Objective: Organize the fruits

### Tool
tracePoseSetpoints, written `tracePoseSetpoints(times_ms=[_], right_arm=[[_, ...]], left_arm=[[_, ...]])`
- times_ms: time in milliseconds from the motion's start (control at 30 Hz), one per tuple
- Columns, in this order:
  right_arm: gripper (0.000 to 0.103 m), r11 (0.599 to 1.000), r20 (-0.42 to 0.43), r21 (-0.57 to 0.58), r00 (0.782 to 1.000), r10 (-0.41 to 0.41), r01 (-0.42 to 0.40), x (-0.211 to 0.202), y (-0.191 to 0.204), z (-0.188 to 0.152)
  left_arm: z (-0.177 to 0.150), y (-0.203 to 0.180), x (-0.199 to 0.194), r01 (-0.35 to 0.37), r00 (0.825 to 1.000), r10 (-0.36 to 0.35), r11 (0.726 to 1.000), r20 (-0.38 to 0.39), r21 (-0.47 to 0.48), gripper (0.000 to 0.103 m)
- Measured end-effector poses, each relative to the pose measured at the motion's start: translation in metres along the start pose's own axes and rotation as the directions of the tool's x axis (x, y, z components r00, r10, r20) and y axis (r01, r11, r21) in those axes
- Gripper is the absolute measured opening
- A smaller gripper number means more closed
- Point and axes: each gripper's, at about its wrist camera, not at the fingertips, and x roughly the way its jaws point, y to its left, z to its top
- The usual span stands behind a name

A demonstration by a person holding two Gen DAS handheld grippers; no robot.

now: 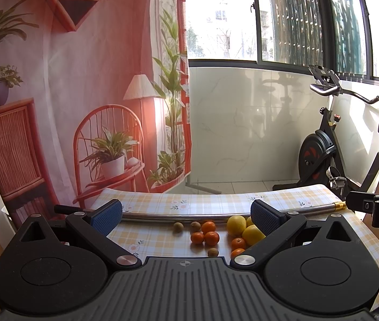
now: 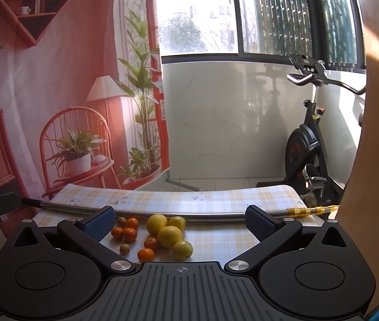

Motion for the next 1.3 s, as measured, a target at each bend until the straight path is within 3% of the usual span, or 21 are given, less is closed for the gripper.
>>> tracePoseSetpoints(times_ms=[800, 967, 1133, 1300], right_arm=[[0.103, 1.0, -0.005, 0.011, 1.0, 0.004, -0.004, 0.001, -0.001, -0.001], [0.103, 0.998, -0.019, 0.063, 1.0, 0.023, -0.022, 0.012, -0.012, -0.004], [0.103, 0.995, -0.024, 0.103, 1.0, 0.006, -0.003, 0.034, -0.027, -0.013], [0.103, 0.967, 0.064, 0.24, 0.995, 0.075, -0.088, 0.059, -0.058, -0.033]], left_arm=[[-0.002, -0.003, 0.004, -0.036, 0.999, 0.036, 0.999, 0.006, 0.024, 0.103], [-0.006, 0.006, 0.019, 0.01, 1.0, -0.01, 1.0, -0.02, -0.003, 0.103], [-0.014, 0.014, 0.039, -0.074, 0.997, 0.074, 0.997, -0.019, 0.007, 0.103], [-0.017, 0.023, 0.06, -0.116, 0.993, 0.117, 0.993, -0.031, 0.016, 0.103]])
